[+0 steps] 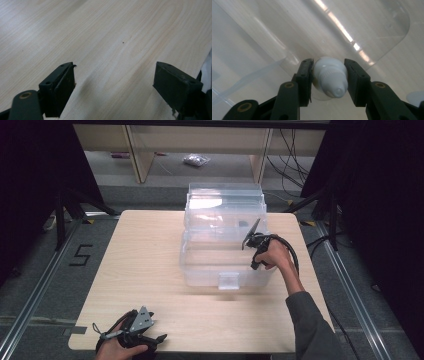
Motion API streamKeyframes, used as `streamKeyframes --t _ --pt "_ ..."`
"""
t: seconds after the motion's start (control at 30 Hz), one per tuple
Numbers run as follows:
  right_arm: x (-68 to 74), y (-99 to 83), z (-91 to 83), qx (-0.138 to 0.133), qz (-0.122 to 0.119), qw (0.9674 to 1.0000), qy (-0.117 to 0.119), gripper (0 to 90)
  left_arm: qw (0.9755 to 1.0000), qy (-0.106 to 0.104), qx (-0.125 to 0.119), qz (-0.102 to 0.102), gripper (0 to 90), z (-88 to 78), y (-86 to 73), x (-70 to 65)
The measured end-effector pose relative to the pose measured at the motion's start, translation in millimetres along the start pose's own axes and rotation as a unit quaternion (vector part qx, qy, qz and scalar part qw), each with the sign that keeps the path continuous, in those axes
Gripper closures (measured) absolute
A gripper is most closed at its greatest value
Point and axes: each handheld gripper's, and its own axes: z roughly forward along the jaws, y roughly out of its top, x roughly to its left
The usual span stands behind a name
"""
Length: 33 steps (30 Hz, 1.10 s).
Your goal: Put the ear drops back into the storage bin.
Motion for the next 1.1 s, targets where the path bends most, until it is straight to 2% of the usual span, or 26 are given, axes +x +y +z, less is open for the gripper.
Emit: streamKeyframes --t 0.03,0.07,0.13,0.17,0.2,0.23,0.37,0.4,0.47,0.57,0.6,0.63,0.67,0.73,0.8,0.83,0.87,0.9,0.93,0.97,1.0,1.1 --pt "1.4 0.9 0.2 0.008 0.011 0.9999 0.001 60.2 1.0000 0.000 0.000 0.000 16.9 -0.1 0.0 0.1" --pt "-1.8 0.6 1.4 0.004 -0.008 1.0000 0.001 60.1 1.0000 0.000 0.000 0.000 16.9 0.0 -0.1 0.1" --pt "-2.0 0.3 2.7 0.007 -0.003 1.0000 0.001 60.2 1.0000 0.001 0.001 0.001 16.9 0.1 -0.1 0.2" --pt "-3.2 0.4 3.4 0.006 -0.013 0.9999 -0.002 60.2 1.0000 0.000 0.000 0.000 16.9 0.1 -0.1 0.1" --pt "-2.9 0.6 3.2 0.006 -0.012 0.9999 -0.006 60.2 1.0000 0.000 0.000 0.000 16.9 0.0 0.0 0.1" --pt "-0.3 0.7 3.0 0.014 0.010 0.9998 0.002 60.2 1.0000 0.000 0.000 0.000 16.9 0.0 0.0 0.1" --pt "-0.5 1.4 3.0 0.020 0.008 0.9998 -0.002 60.1 1.0000 0.000 0.000 0.000 16.9 0.0 0.0 0.1" --pt "0.5 1.1 3.2 0.020 0.014 0.9997 -0.001 60.1 1.0000 0.000 0.000 0.000 16.8 0.0 0.0 0.1" --pt "-1.0 0.3 5.5 0.016 0.004 0.9999 0.004 60.1 1.0000 0.000 0.000 0.000 16.9 0.0 0.0 0.2" --pt "-1.7 -0.1 6.7 0.024 -0.002 0.9997 0.002 60.1 1.0000 0.000 0.000 0.000 16.8 -0.1 0.0 0.2" --pt "-3.5 0.5 7.2 0.022 -0.018 0.9996 -0.001 60.1 1.0000 0.000 0.000 -0.001 16.8 -0.2 0.0 0.2" --pt "-1.6 -0.1 7.0 0.027 -0.002 0.9996 0.003 60.1 1.0000 0.001 0.000 -0.001 16.9 0.1 -0.1 0.3" --pt "-0.5 -0.5 6.8 0.028 0.008 0.9996 0.004 60.0 0.9999 0.002 0.002 0.011 16.9 -0.6 0.3 1.7" --pt "-3.0 -1.9 8.0 0.018 -0.005 0.9998 0.008 59.6 1.0000 0.001 0.000 -0.001 16.8 0.3 -0.2 0.3" --pt "-1.6 -3.4 7.5 0.012 0.004 0.9999 0.011 55.4 1.0000 0.000 0.000 0.000 16.6 0.0 0.0 0.2" --pt "-5.1 -2.5 7.8 0.003 -0.027 0.9996 0.006 52.7 1.0000 0.001 0.002 0.001 16.6 0.0 0.0 0.4" --pt "-0.2 -2.5 5.4 0.017 0.005 0.9998 0.012 50.9 1.0000 0.001 0.002 0.002 16.6 0.0 -0.1 0.5" --pt "-0.5 -2.8 4.6 0.011 -0.001 0.9999 0.011 47.7 1.0000 0.001 0.001 0.000 16.6 0.1 -0.1 0.2" --pt "0.8 -3.0 2.7 0.009 0.007 0.9999 0.007 46.7 1.0000 0.001 0.000 0.000 16.6 0.1 0.0 0.2" --pt "0.1 -3.5 0.2 0.004 0.004 1.0000 0.005 46.1 1.0000 0.000 0.001 0.000 16.6 0.0 0.0 0.2" --pt "1.3 -3.2 -1.8 0.003 0.017 0.9998 0.003 44.5 1.0000 -0.002 0.002 0.001 16.6 0.5 -0.1 0.5" --pt "-2.6 -4.7 -8.9 -0.011 0.016 0.9998 0.002 42.3 1.0000 0.000 0.000 0.001 16.6 0.0 0.1 0.1"
